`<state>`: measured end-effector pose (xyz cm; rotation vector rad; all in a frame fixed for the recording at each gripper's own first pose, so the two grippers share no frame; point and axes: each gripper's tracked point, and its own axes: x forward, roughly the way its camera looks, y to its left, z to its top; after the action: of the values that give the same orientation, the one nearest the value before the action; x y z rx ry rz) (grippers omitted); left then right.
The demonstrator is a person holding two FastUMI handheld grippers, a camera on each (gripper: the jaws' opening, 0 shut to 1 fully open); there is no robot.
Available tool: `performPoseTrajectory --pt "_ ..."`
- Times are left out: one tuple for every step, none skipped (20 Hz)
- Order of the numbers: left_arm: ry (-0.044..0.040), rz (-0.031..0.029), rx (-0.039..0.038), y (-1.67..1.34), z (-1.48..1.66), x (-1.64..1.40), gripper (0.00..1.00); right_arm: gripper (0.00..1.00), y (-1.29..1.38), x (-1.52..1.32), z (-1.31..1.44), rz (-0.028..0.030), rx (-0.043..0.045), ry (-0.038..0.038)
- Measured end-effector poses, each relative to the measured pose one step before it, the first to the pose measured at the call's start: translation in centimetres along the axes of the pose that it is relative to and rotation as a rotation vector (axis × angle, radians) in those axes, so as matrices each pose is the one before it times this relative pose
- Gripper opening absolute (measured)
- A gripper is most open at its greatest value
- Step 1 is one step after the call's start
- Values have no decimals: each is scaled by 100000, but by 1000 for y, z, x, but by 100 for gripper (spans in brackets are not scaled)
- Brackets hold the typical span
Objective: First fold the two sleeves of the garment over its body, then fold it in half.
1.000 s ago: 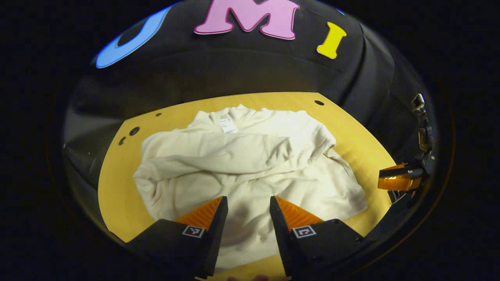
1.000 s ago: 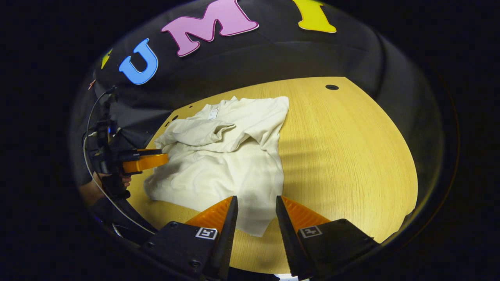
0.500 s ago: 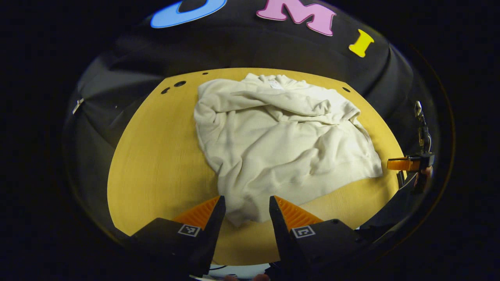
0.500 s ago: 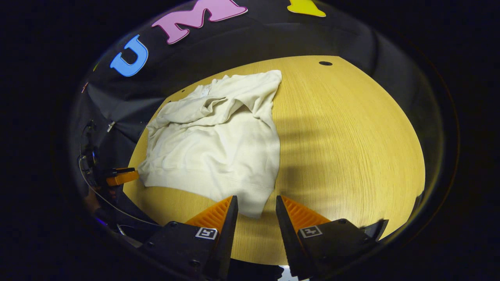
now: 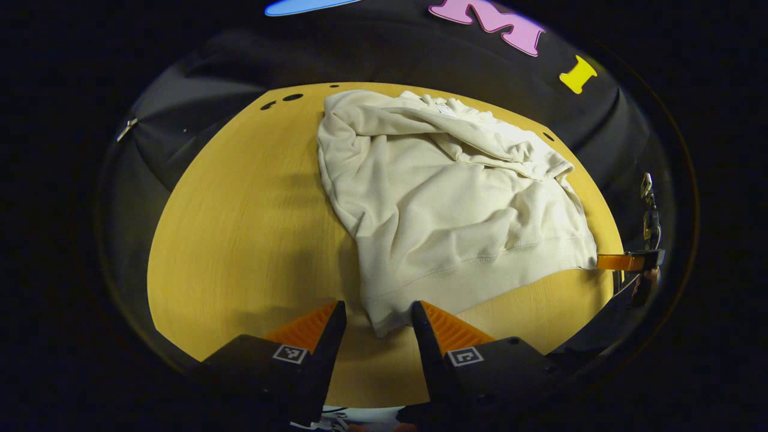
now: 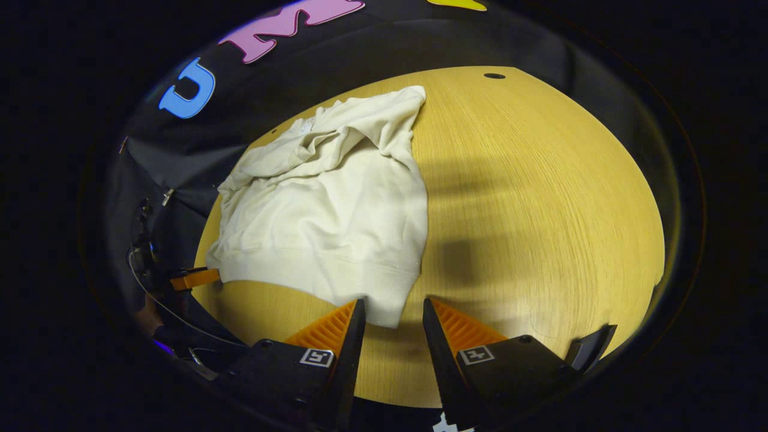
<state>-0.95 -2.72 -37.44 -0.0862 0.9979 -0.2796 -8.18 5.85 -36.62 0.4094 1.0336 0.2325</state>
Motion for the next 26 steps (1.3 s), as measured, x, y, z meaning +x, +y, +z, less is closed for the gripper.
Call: performPoseTrajectory --pt "532 -428 -456 -182 -211 326 70 60 460 192 275 1517 1252 -344" --pt "-745 -116 544 -141 294 356 70 60 379 284 248 1416 1571 107" --pt "-484 -866 472 -448 315 40 70 60 434 273 214 1506 1461 -230" --pt "111 -711 170 -412 272 168 70 60 421 336 162 1352 1121 -65" --pt "345 -180 606 -171 167 326 71 60 277 344 230 612 851 -105" --pt "775 928 831 -64 78 253 80 45 1 305 113 -1059 268 302" --pt "868 401 692 64 61 115 72 58 -358 309 47 -3189 -1423 399" --pt "205 400 -440 3 30 16 67 36 102 312 108 -1825 -2340 389" --pt "-30 1748 -2220 197 207 228 55 39 305 126 73 -1387 -2429 534" --pt "-854 -347 -2121 -132 320 98 34 34 241 219 -44 -1977 -2789 254" --pt "8 -1303 -983 -350 -197 67 31 31 -44 219 33 -2582 -3153 530" --pt "-92 -809 -456 -220 95 -16 25 23 323 281 89 -1218 -2624 -523" --pt "-525 -632 -572 -73 72 46 21 18 402 184 -26 -296 -2687 115" --pt "-1241 -336 -556 28 129 31 14 14 273 -168 -14 98 -1868 -279" --pt "-1153 -101 -1743 135 123 -35 11 8 382 269 106 1365 -346 -537" --pt "-285 7 -1764 -16 55 -50 7 6 243 -43 -69 1503 1209 -356" --pt "-189 551 -1690 88 15 49 7 5 -19 53 14 858 2883 -305" --pt "-66 942 -996 -27 88 -31 7 5 155 -193 331 1338 4117 -1405" --pt "-622 1144 752 56 -35 -32 7 5 38 -168 365 1045 2712 -1851" --pt "-622 628 1794 -41 100 -91 6 5 28 -170 474 901 1198 -1902" --pt "-909 418 1281 16 177 -120 6 5 154 -352 611 922 759 -2539" --pt "-1003 -298 313 -131 297 -282 6 5 391 -495 735 1697 1425 -2842" --pt "-1302 -601 -494 -96 515 -333 6 5 389 -461 841 1626 1666 -2369" --pt "-1861 -533 -1211 -101 823 -473 6 5 498 -441 1110 1516 1474 -3112" --pt "-1978 -1504 -1671 -287 862 -588 6 5 665 -392 1362 2100 1493 -3679" --pt "-2514 -1333 -1655 -294 1262 -526 6 5 640 -296 1151 2019 1071 -2871"
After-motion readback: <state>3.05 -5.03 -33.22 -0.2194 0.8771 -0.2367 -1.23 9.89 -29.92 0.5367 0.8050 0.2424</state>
